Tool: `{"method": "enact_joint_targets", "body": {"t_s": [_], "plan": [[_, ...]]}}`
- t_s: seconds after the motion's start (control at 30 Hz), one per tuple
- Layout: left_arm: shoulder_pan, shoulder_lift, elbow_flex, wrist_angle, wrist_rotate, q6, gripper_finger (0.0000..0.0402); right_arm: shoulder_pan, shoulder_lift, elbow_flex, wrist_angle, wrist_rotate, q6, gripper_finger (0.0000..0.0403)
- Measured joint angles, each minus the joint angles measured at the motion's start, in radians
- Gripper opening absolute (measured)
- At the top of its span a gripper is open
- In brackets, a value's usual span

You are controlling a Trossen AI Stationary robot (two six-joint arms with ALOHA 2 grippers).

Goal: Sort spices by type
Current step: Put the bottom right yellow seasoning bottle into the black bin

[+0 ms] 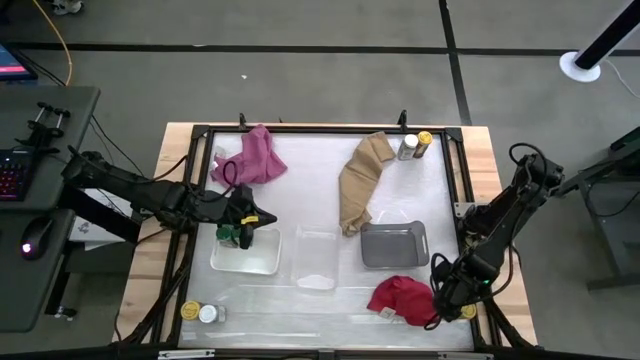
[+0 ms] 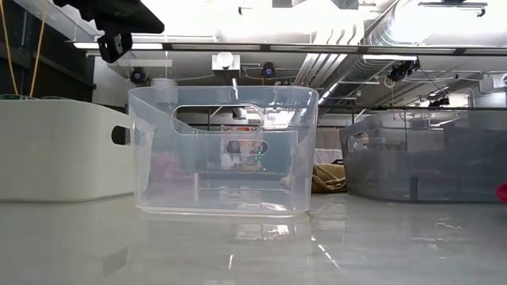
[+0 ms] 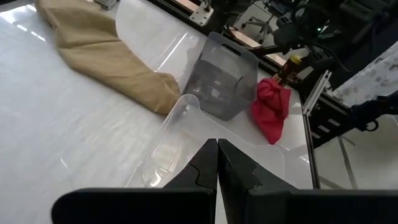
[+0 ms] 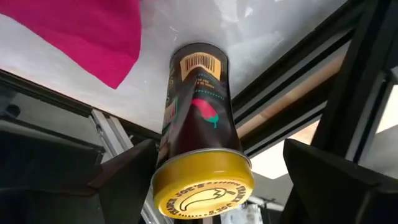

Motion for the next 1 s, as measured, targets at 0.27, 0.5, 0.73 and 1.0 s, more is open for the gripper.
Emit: {"method": "enact_joint_targets", "body": {"t_s": [0.27,0.5,0.73,1.0], "plan": [[0.000,0.000,0.000,-0.001,0.000,0.048,0.0000,0.000,0.009,-0.004,0.028,-0.003,0.041,0.0346],[0.002,0.000,0.000,-0.001,-0.001,0.105,0.0000,0.000,0.067,-0.004,0.062,-0.071,0.055,0.0310],[0.056,0.000,0.000,-0.001,-0.002,0.204,0.0000,0.000,0.087,-0.002,0.079,-0.108,0.058,0.0240],[0.221,-0.089,0.065,-0.024,0.077,0.400,0.0000,-0.006,0.087,0.143,0.003,-0.058,0.006,0.0217]]}}
